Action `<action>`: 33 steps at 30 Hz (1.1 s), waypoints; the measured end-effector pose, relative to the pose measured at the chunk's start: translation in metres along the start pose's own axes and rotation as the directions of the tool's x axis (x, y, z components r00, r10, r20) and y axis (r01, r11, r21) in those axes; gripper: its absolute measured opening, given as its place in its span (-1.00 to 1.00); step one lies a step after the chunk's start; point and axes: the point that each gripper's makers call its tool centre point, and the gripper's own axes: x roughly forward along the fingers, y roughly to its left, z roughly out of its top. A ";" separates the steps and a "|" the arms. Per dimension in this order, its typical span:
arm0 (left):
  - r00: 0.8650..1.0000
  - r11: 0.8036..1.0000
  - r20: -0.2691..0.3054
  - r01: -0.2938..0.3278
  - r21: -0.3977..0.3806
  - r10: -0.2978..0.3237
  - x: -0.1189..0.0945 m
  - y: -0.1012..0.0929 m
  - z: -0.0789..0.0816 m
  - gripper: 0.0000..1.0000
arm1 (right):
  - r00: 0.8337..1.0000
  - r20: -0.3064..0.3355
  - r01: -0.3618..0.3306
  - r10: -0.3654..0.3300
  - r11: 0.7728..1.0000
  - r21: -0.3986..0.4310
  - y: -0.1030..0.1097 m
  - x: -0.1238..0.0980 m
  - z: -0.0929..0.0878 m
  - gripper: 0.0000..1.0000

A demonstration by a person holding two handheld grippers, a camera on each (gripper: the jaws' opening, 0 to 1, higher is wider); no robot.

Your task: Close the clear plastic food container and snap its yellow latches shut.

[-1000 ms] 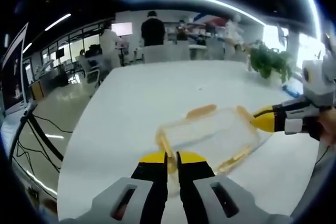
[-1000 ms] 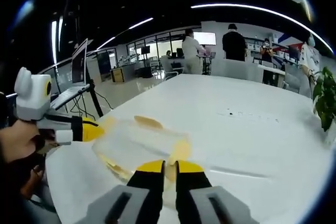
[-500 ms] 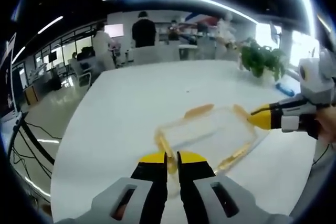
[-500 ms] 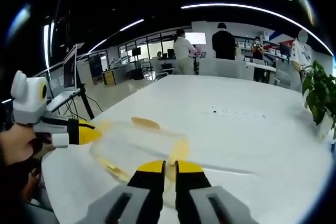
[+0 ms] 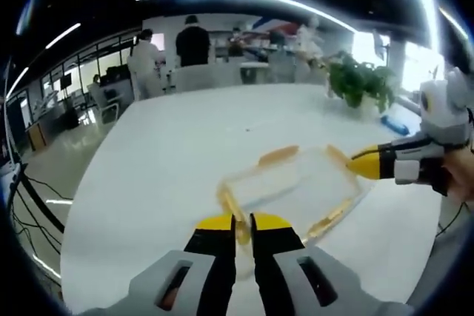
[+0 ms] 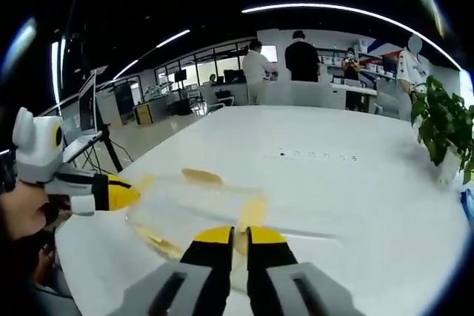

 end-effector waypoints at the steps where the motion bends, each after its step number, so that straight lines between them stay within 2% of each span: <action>1: 1.000 1.000 0.001 0.002 0.000 -0.002 0.001 -0.001 0.000 -0.91 | 1.000 0.000 0.002 -0.002 1.000 0.002 -0.001 -0.001 0.000 -0.95; 18: 0.998 0.998 -0.013 0.056 0.032 -0.056 0.015 -0.032 0.004 -0.90 | 0.998 0.009 0.055 -0.055 0.997 0.052 -0.035 -0.010 -0.002 -0.96; 33: 0.993 0.992 -0.014 0.116 0.050 -0.115 0.030 -0.064 0.008 -0.89 | 0.994 0.009 0.111 -0.112 0.992 0.062 -0.067 -0.024 -0.004 -0.97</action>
